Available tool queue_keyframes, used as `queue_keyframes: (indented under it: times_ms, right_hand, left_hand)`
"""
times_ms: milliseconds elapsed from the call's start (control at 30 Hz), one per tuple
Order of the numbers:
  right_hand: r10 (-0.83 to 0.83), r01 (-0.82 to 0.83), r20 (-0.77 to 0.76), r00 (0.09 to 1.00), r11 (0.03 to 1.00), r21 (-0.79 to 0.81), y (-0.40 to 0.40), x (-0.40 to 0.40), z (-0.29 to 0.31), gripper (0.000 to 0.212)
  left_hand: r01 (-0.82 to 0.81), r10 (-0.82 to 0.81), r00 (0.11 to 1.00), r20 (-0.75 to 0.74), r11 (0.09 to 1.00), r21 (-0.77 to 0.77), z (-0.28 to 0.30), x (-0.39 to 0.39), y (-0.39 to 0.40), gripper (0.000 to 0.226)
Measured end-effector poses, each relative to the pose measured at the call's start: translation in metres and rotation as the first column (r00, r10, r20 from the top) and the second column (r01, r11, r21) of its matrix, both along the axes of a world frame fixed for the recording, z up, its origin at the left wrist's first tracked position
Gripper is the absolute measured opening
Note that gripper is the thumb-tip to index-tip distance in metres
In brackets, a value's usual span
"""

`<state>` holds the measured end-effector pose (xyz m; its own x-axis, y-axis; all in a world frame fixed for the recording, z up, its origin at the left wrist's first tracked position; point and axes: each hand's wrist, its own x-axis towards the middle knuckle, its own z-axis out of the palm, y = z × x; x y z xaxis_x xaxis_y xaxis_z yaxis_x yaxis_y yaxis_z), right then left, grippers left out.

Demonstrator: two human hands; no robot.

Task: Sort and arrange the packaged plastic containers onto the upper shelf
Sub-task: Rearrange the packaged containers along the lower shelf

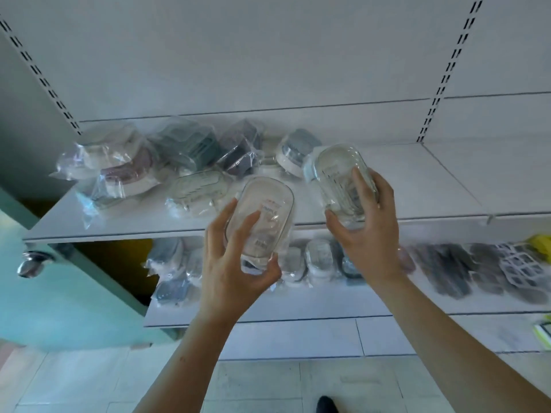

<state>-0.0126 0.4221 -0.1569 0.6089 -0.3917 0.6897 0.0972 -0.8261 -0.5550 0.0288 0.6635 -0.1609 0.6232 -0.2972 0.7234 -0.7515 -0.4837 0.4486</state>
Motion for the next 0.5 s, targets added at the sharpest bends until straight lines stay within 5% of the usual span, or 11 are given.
queue_keyframes:
  times_ms: [233, 500]
  right_hand:
    - [-0.072, 0.071, -0.014, 0.997, 0.996, -0.06, 0.058, -0.078, -0.075, 0.074]
    - [-0.18, 0.209, -0.306, 0.935, 0.976, 0.064, 0.045, -0.115, -0.152, 0.075]
  left_hand:
    - [0.164, -0.162, 0.968, -0.191, 0.986, -0.003, -0.082, -0.053, 0.039, 0.072]
    - [0.144, -0.079, 0.844, -0.531, 0.986, 0.082, -0.156, -0.057, 0.023, 0.081]
